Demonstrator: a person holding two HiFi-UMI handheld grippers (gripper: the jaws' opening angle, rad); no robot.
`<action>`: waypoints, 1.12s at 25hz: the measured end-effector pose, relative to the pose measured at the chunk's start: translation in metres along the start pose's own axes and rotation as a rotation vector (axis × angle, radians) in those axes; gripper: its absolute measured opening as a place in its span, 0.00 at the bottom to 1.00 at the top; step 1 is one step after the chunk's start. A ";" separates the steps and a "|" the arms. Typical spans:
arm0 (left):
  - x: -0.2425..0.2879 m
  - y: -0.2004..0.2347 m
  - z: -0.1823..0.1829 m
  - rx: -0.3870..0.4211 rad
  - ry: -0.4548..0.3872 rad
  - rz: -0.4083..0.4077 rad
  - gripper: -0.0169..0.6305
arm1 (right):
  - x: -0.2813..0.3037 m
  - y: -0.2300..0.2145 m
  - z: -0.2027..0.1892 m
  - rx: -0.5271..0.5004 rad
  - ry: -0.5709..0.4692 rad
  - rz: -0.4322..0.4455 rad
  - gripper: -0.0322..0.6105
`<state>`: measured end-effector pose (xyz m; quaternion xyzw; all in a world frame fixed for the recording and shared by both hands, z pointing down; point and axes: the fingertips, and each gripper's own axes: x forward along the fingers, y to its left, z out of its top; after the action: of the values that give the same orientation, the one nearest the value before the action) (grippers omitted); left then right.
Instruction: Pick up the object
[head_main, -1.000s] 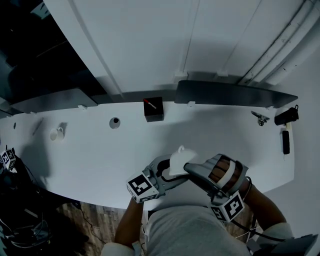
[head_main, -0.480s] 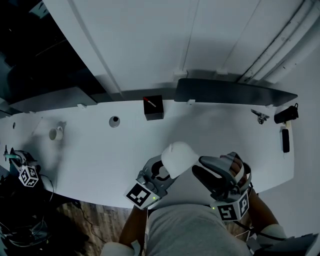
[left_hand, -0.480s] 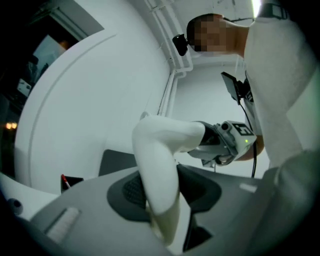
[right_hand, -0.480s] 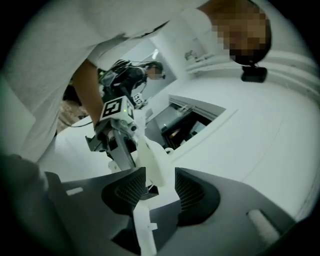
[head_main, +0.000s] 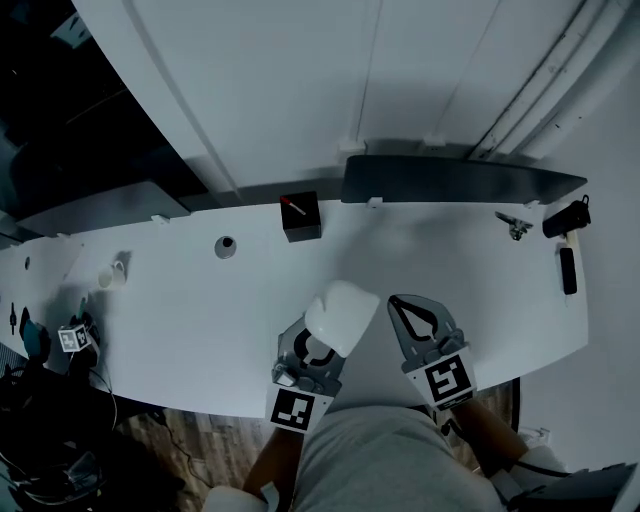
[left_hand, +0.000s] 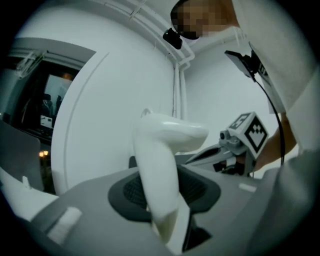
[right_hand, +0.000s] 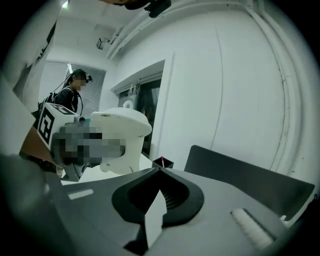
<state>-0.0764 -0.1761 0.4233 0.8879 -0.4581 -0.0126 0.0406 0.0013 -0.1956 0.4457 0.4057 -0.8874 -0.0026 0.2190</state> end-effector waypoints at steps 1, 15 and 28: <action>-0.001 0.002 -0.002 -0.004 0.009 0.041 0.25 | 0.002 0.005 0.001 0.008 -0.001 -0.004 0.05; -0.005 -0.019 -0.009 -0.006 0.053 0.046 0.25 | -0.014 0.032 0.002 -0.011 0.031 -0.106 0.05; -0.036 -0.097 0.002 0.011 0.016 0.098 0.24 | -0.090 0.048 -0.010 0.042 -0.072 -0.085 0.05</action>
<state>-0.0183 -0.0906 0.4127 0.8646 -0.5009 -0.0012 0.0399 0.0231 -0.0967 0.4287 0.4471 -0.8765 -0.0080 0.1782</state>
